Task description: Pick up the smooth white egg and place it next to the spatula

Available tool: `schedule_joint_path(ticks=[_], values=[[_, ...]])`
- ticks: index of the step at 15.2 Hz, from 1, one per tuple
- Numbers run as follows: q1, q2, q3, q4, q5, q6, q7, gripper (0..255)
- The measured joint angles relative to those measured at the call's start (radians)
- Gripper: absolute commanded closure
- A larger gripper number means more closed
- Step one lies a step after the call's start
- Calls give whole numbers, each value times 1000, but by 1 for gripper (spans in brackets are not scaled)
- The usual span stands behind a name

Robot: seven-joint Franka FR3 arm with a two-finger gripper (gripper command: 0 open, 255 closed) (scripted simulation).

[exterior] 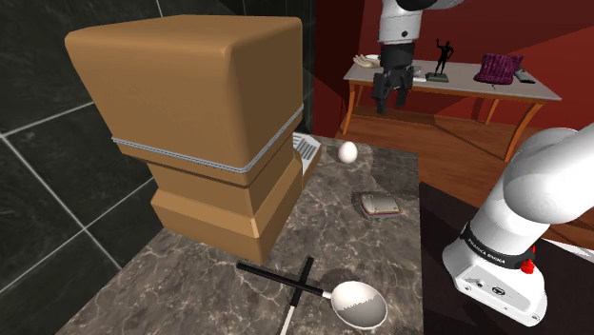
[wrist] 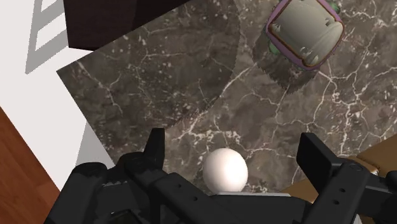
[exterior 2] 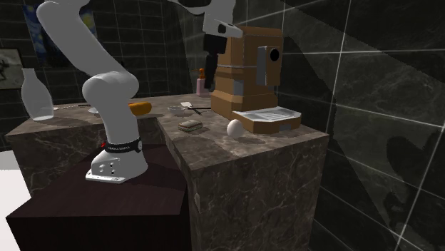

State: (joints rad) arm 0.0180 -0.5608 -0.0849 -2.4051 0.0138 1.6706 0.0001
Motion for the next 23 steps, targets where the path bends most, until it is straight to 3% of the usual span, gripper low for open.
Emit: schedule_joint_path(ticks=[8,13,23], values=[[33,283,-15,37,47,233,-65,0],[47,452,-19,97,83,332,-111,0],[55,507,-12,35,101,449,-121,0]])
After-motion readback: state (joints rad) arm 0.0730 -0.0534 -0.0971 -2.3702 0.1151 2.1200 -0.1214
